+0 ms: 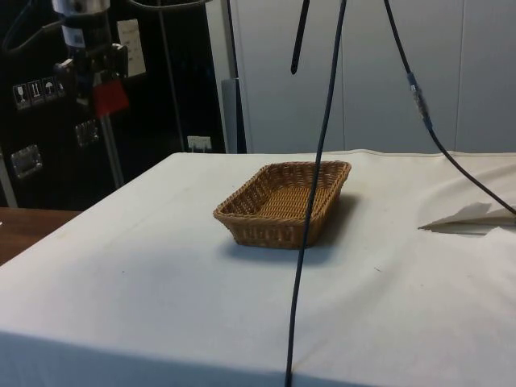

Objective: Pick up the cube and place it into the basket.

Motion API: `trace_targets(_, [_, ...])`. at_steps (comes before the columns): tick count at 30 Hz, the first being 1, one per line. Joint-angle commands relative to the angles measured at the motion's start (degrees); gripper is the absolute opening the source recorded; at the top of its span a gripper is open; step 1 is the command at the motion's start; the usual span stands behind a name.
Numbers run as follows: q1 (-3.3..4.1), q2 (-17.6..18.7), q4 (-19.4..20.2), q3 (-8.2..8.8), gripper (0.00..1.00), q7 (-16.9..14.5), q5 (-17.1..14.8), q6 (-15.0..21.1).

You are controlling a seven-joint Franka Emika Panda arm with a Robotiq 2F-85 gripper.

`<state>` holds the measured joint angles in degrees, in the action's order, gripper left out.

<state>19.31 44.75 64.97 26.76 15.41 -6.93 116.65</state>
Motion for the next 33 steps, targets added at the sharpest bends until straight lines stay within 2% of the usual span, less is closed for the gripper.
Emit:
trace_targets(1, [0.11,-0.11,0.00,-0.06,0.03,0.23,-0.11,-0.06])
trace_targets(4, [0.00,0.00,-0.11,-0.11,0.03,0.11,0.00,0.00])
trace_targets(9, [0.06,0.06,-0.17,0.00,0.03,3.38,0.34,-0.52])
trace_targets(15, [-0.06,0.17,-0.17,-0.17,0.03,5.04,0.52,-0.63])
trace_targets(22, [0.34,-0.92,1.43,-0.29,0.03,6.70,0.29,-1.03])
trace_targets(23, [-0.06,0.11,0.06,-0.29,0.03,6.47,0.46,-1.78])
trace_targets(24, [0.40,-1.09,1.72,-0.34,0.03,6.88,0.29,-1.15])
trace_targets(30, [0.69,-2.18,3.09,-0.92,0.03,7.96,0.40,-1.38])
trace_targets(31, [-0.06,-0.46,0.63,-0.97,0.03,7.79,0.46,-2.29])
trace_targets(32, [0.69,-2.29,3.27,-0.97,0.03,8.08,0.40,-1.38])
trace_targets(33, [0.69,-2.35,3.44,-1.09,0.03,8.19,0.46,-1.32])
